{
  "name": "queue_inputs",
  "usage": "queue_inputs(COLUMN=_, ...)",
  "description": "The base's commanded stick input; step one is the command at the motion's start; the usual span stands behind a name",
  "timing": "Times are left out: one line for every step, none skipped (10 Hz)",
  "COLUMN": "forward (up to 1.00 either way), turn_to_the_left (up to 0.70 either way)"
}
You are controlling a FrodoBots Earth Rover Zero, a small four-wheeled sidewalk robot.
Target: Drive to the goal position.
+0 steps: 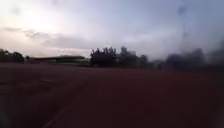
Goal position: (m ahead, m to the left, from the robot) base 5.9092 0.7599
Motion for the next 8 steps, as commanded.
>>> queue_inputs(forward=0.70, turn_to_the_left=0.00)
queue_inputs(forward=0.70, turn_to_the_left=0.00)
queue_inputs(forward=0.70, turn_to_the_left=0.00)
queue_inputs(forward=0.70, turn_to_the_left=0.00)
queue_inputs(forward=0.70, turn_to_the_left=0.00)
queue_inputs(forward=0.70, turn_to_the_left=0.00)
queue_inputs(forward=0.70, turn_to_the_left=0.00)
queue_inputs(forward=0.70, turn_to_the_left=0.00)
